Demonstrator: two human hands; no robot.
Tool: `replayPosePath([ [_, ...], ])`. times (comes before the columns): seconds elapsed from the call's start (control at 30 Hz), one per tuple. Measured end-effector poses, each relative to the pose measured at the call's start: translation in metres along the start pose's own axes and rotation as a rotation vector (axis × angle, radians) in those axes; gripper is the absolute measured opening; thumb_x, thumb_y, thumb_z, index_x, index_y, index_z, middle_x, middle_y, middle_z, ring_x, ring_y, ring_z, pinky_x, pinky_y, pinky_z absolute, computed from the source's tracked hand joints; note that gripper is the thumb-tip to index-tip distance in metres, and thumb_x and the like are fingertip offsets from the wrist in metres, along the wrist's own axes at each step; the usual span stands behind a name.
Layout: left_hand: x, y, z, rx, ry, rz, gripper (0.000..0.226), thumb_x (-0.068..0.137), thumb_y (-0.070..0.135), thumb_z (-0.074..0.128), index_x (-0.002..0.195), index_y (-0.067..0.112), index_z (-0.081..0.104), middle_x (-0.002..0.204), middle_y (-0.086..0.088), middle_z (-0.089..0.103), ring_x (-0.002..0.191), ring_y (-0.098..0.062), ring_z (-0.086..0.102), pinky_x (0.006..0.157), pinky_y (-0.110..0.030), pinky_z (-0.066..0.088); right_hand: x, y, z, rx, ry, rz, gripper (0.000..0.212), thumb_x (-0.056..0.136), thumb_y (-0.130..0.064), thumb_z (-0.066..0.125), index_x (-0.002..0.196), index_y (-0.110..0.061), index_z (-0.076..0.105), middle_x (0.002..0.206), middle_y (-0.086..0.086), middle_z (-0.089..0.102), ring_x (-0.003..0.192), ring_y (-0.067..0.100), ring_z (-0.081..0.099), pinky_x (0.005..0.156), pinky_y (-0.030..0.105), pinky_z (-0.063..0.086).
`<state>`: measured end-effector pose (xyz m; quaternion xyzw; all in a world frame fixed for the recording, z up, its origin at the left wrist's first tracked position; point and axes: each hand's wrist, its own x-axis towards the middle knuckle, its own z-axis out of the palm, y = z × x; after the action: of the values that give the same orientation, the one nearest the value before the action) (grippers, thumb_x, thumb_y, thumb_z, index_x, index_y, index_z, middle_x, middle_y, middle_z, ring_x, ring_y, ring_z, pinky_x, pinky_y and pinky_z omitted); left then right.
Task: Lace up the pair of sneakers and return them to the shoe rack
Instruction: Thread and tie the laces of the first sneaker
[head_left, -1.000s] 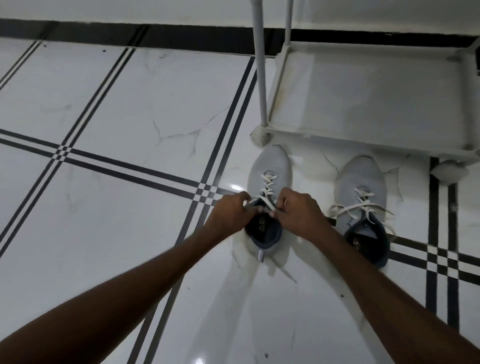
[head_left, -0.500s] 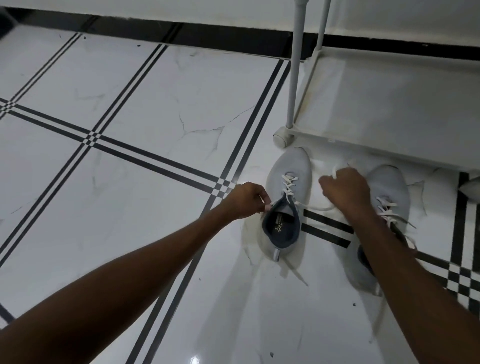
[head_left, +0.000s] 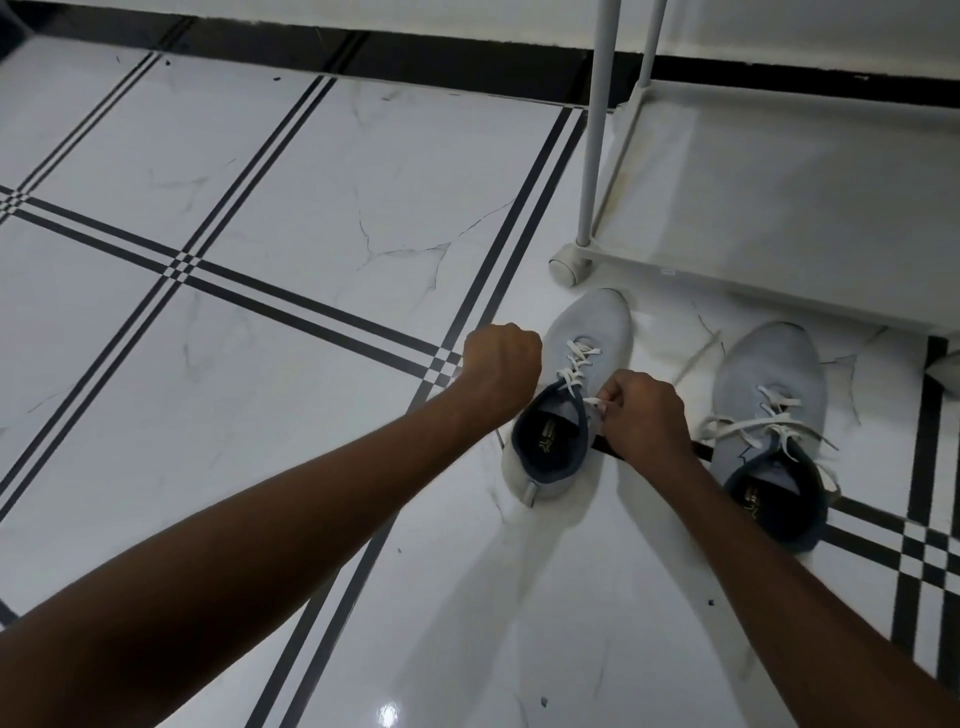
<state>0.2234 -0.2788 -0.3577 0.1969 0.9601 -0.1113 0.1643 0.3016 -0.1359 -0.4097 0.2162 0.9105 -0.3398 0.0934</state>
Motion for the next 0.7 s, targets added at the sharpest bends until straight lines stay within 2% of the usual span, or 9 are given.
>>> replayPosePath([
  [0.07, 0.001, 0.003, -0.005, 0.068, -0.007, -0.010, 0.021, 0.091, 0.007, 0.054, 0.108, 0.011, 0.064, 0.106, -0.005, 0.067, 0.098, -0.025, 0.067, 0.066, -0.030, 0.041, -0.001, -0.002, 0.002, -0.008, -0.019, -0.017, 0.006, 0.084, -0.005, 0.063, 0.082, -0.010, 0.065, 0.083, 0.007, 0.068, 0.070, 0.025, 0.054, 0.061, 0.027, 0.039],
  [0.17, 0.009, 0.000, -0.026, 0.042, -0.040, -0.044, 0.011, 0.091, 0.017, 0.061, 0.098, 0.011, 0.066, 0.103, -0.006, 0.067, 0.097, -0.025, 0.066, 0.066, -0.032, 0.043, -0.003, -0.002, 0.004, -0.008, -0.021, -0.034, 0.008, 0.082, -0.001, 0.063, 0.083, -0.009, 0.065, 0.081, 0.010, 0.067, 0.070, 0.027, 0.057, 0.060, 0.029, 0.044],
  [0.27, 0.014, -0.003, -0.030, 0.025, -0.242, -0.017, 0.007, 0.088, 0.019, 0.066, 0.091, 0.013, 0.068, 0.083, 0.001, 0.065, 0.088, -0.019, 0.066, 0.068, -0.030, 0.046, -0.004, -0.002, 0.004, 0.002, -0.003, -0.036, 0.009, 0.082, -0.001, 0.063, 0.081, -0.009, 0.066, 0.079, 0.009, 0.065, 0.070, 0.025, 0.054, 0.061, 0.028, 0.040],
  [0.37, 0.019, -0.022, -0.028, -0.114, -0.575, -0.092, 0.017, 0.091, 0.022, 0.065, 0.079, 0.016, 0.076, 0.063, 0.008, 0.069, 0.068, -0.008, 0.065, 0.066, -0.024, 0.047, 0.001, -0.001, 0.001, 0.026, 0.019, -0.012, 0.012, 0.083, 0.000, 0.062, 0.080, -0.011, 0.067, 0.078, 0.007, 0.065, 0.070, 0.023, 0.055, 0.062, 0.026, 0.037],
  [0.43, 0.023, -0.034, -0.033, -0.129, -0.662, -0.130, 0.024, 0.093, 0.025, 0.063, 0.075, 0.019, 0.077, 0.060, 0.008, 0.069, 0.066, -0.009, 0.061, 0.077, -0.028, 0.049, 0.003, 0.001, -0.001, 0.033, 0.024, -0.007, 0.011, 0.083, -0.002, 0.065, 0.080, -0.011, 0.068, 0.079, 0.007, 0.067, 0.072, 0.024, 0.058, 0.063, 0.026, 0.038],
  [0.5, 0.028, -0.041, -0.034, -0.140, -0.659, -0.124, 0.023, 0.093, 0.027, 0.064, 0.075, 0.019, 0.075, 0.064, 0.006, 0.069, 0.065, -0.011, 0.059, 0.087, -0.031, 0.050, 0.003, 0.002, 0.002, 0.035, 0.011, -0.022, 0.008, 0.083, -0.002, 0.066, 0.080, -0.009, 0.069, 0.079, 0.007, 0.068, 0.074, 0.027, 0.062, 0.064, 0.028, 0.042],
  [0.57, 0.032, -0.040, -0.031, -0.232, -0.593, -0.103, 0.018, 0.090, 0.024, 0.067, 0.081, 0.010, 0.074, 0.074, 0.000, 0.073, 0.062, -0.012, 0.065, 0.091, -0.033, 0.054, 0.002, 0.003, 0.004, 0.053, -0.004, -0.023, 0.005, 0.084, -0.005, 0.066, 0.081, -0.009, 0.069, 0.079, 0.007, 0.068, 0.076, 0.029, 0.064, 0.065, 0.030, 0.047],
  [0.63, 0.028, -0.036, -0.020, -0.239, -0.523, -0.003, 0.027, 0.089, 0.029, 0.068, 0.100, 0.004, 0.072, 0.098, -0.005, 0.075, 0.078, -0.018, 0.070, 0.091, -0.035, 0.054, 0.000, 0.003, 0.005, 0.085, -0.010, -0.028, 0.005, 0.085, -0.016, 0.070, 0.081, -0.014, 0.068, 0.079, 0.006, 0.070, 0.075, 0.029, 0.067, 0.068, 0.035, 0.054],
  [0.7, 0.022, -0.030, -0.001, -0.302, -0.349, 0.125, 0.031, 0.087, 0.026, 0.070, 0.114, 0.012, 0.070, 0.111, -0.004, 0.073, 0.100, -0.022, 0.068, 0.092, -0.032, 0.050, -0.002, 0.002, 0.006, 0.103, 0.000, -0.073, 0.007, 0.084, -0.024, 0.073, 0.080, -0.020, 0.068, 0.079, 0.002, 0.072, 0.074, 0.025, 0.068, 0.070, 0.037, 0.057],
])
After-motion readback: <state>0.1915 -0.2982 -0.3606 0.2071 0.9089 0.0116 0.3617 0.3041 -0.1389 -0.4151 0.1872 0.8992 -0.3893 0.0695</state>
